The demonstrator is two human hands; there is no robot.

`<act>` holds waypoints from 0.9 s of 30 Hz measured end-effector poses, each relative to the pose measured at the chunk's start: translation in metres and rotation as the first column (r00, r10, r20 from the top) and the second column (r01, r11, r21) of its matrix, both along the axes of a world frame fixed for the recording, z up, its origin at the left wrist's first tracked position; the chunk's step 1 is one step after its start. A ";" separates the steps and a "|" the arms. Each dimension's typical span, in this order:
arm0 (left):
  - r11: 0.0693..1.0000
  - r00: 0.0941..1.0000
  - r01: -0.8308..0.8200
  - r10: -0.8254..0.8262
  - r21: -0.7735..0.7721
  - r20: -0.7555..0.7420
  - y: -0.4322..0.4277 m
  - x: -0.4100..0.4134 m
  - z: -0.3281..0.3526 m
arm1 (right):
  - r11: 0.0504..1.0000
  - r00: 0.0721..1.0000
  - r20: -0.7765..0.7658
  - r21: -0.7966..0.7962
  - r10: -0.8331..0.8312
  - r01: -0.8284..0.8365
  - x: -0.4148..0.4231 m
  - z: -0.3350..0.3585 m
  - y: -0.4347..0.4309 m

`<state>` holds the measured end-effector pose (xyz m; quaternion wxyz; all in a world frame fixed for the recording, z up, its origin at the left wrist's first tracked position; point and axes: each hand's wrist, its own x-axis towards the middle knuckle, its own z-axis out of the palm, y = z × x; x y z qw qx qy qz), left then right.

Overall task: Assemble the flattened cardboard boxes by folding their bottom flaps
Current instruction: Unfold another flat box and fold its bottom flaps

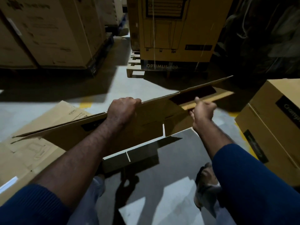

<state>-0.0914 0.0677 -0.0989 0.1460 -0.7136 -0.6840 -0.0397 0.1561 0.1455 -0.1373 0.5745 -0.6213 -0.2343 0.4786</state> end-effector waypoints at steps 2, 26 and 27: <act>0.999 0.999 0.041 -0.041 -0.010 -0.012 -0.001 0.009 -0.005 | 0.982 0.976 0.206 0.158 0.070 -0.104 -0.008 0.014 0.001; 0.974 0.987 -0.126 0.104 0.187 0.120 -0.057 -0.002 0.017 | 0.850 -0.192 0.974 -0.199 0.118 -0.488 -0.016 0.055 -0.064; 0.964 0.978 -0.182 0.156 0.195 0.139 -0.066 -0.006 0.021 | 0.853 -0.195 0.976 -0.184 0.099 -0.489 -0.018 0.060 -0.070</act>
